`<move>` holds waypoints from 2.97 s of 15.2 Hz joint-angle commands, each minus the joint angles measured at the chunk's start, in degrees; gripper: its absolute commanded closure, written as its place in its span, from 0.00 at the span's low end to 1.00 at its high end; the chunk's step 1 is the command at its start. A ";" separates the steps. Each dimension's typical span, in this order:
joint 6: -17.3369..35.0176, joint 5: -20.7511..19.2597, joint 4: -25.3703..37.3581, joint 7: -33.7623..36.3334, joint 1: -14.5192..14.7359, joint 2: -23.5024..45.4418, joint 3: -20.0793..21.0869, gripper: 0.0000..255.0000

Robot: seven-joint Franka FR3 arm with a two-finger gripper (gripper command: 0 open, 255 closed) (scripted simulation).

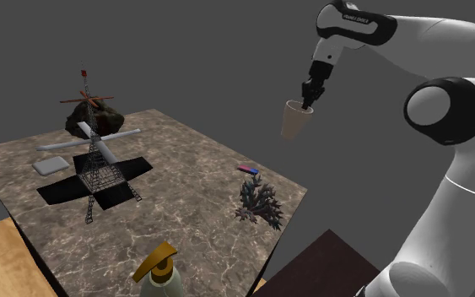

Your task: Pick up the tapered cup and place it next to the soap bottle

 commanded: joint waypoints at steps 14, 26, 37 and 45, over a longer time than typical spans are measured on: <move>9.02 -2.36 -18.33 20.62 11.69 -14.99 9.90 1.00; 12.24 -1.23 -21.33 37.12 19.14 -17.14 19.28 1.00; 14.01 -1.60 -15.19 52.37 26.10 -11.45 27.65 1.00; 13.51 -4.54 -4.43 63.65 32.16 -2.40 32.89 1.00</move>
